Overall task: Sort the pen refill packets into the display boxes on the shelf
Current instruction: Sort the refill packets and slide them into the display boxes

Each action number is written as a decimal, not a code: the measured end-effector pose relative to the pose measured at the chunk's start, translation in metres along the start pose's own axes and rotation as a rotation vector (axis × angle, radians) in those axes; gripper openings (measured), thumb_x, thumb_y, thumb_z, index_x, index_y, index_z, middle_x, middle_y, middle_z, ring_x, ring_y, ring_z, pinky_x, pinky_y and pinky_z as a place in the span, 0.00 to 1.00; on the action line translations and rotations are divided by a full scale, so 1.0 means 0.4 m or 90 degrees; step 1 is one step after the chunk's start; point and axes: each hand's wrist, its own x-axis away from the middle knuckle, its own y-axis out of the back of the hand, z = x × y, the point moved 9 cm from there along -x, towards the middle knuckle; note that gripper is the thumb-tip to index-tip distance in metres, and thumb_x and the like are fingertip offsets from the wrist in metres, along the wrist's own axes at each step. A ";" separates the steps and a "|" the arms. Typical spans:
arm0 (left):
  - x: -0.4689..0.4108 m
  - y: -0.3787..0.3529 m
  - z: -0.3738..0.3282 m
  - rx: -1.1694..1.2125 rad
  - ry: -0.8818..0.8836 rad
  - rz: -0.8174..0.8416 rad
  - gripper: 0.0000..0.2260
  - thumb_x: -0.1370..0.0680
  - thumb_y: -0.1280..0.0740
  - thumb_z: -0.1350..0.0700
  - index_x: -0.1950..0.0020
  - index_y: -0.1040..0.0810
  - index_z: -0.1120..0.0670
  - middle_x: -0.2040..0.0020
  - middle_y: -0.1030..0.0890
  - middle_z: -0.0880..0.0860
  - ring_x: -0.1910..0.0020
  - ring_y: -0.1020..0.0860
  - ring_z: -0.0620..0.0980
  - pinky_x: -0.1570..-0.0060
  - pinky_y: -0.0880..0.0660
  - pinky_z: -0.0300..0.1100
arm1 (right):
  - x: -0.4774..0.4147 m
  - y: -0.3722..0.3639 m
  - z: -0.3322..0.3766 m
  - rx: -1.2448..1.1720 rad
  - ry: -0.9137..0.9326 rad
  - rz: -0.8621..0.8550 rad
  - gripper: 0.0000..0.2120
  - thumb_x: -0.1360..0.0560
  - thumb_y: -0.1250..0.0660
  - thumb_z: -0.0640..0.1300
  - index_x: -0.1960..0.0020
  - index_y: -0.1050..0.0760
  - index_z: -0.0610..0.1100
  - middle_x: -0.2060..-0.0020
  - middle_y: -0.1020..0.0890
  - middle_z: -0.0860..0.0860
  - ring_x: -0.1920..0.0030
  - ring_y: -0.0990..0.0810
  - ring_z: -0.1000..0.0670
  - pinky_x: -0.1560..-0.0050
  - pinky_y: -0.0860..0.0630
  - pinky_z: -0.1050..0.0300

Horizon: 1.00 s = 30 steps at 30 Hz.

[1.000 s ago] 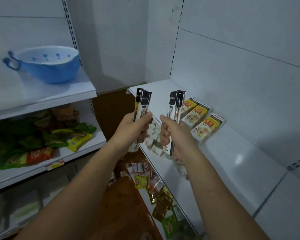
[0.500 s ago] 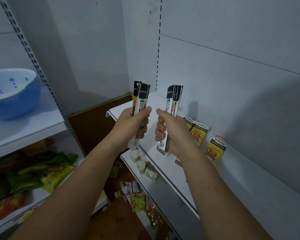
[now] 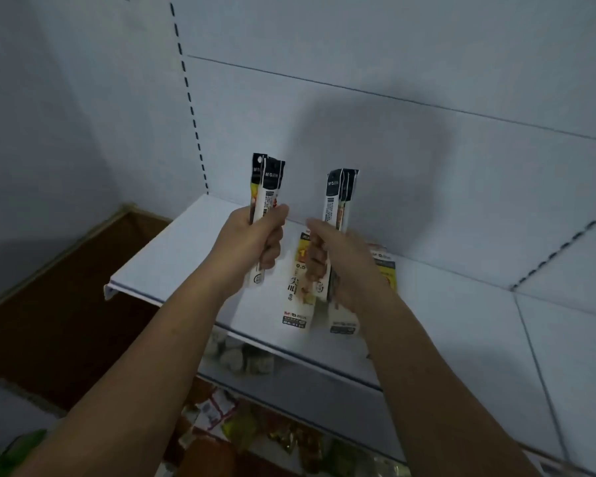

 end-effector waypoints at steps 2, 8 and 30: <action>-0.015 -0.017 0.008 0.001 0.016 0.041 0.15 0.15 0.33 0.52 0.61 0.31 0.52 0.70 0.33 0.51 0.74 0.36 0.50 0.71 0.38 0.42 | 0.020 0.024 -0.004 -0.026 0.010 -0.038 0.18 0.20 0.30 0.48 0.64 0.33 0.46 0.74 0.36 0.48 0.75 0.37 0.48 0.70 0.35 0.56; -0.016 -0.092 0.014 0.000 0.027 0.160 0.14 0.15 0.34 0.53 0.60 0.30 0.52 0.70 0.33 0.52 0.74 0.35 0.50 0.72 0.37 0.42 | 0.114 0.115 -0.004 -0.047 0.040 -0.156 0.19 0.18 0.32 0.46 0.66 0.34 0.46 0.74 0.37 0.47 0.75 0.38 0.49 0.72 0.37 0.58; 0.032 -0.385 0.015 -0.117 -0.010 0.195 0.13 0.17 0.32 0.52 0.57 0.30 0.53 0.71 0.30 0.50 0.74 0.32 0.49 0.71 0.32 0.44 | 0.262 0.392 -0.002 0.040 0.082 -0.267 0.19 0.22 0.26 0.46 0.66 0.31 0.46 0.75 0.33 0.48 0.75 0.35 0.49 0.71 0.35 0.57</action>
